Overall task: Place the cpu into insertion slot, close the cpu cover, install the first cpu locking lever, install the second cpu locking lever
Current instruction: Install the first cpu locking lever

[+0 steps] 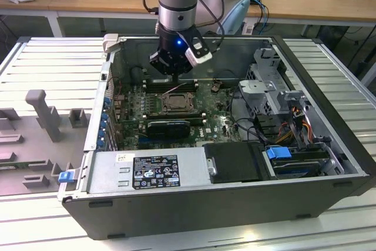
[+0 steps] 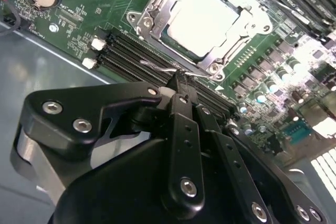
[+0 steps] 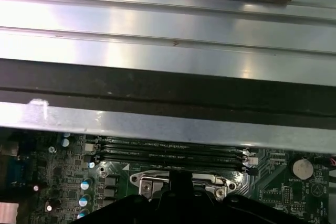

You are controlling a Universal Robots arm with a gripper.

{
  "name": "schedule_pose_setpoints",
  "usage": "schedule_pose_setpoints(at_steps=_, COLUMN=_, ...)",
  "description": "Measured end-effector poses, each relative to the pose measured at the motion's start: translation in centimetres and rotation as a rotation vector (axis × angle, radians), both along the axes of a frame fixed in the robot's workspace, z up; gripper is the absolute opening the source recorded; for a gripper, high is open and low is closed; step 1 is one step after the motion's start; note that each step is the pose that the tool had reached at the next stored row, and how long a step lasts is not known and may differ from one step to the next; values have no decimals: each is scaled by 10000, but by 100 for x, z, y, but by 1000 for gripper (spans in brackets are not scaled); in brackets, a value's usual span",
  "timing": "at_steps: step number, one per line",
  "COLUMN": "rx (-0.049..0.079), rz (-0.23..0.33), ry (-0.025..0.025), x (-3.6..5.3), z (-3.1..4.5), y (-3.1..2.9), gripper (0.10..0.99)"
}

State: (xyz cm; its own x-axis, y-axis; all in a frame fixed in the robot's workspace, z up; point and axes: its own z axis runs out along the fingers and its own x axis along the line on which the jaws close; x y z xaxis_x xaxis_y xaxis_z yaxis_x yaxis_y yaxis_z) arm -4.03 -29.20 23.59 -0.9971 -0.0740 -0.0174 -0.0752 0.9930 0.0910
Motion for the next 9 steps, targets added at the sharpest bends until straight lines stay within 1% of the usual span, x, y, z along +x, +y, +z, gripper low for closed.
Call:
schedule_pose_setpoints(at_steps=2, rx=-1, rz=11, ry=0, x=34, z=-35, y=19, gripper=106)
schedule_pose_setpoints(at_steps=6, rx=0, rz=17, ry=0, x=74, z=-76, y=66, gripper=106)
schedule_pose_setpoints(at_steps=9, rx=-1, rz=16, ry=0, x=105, z=-93, y=73, gripper=106)
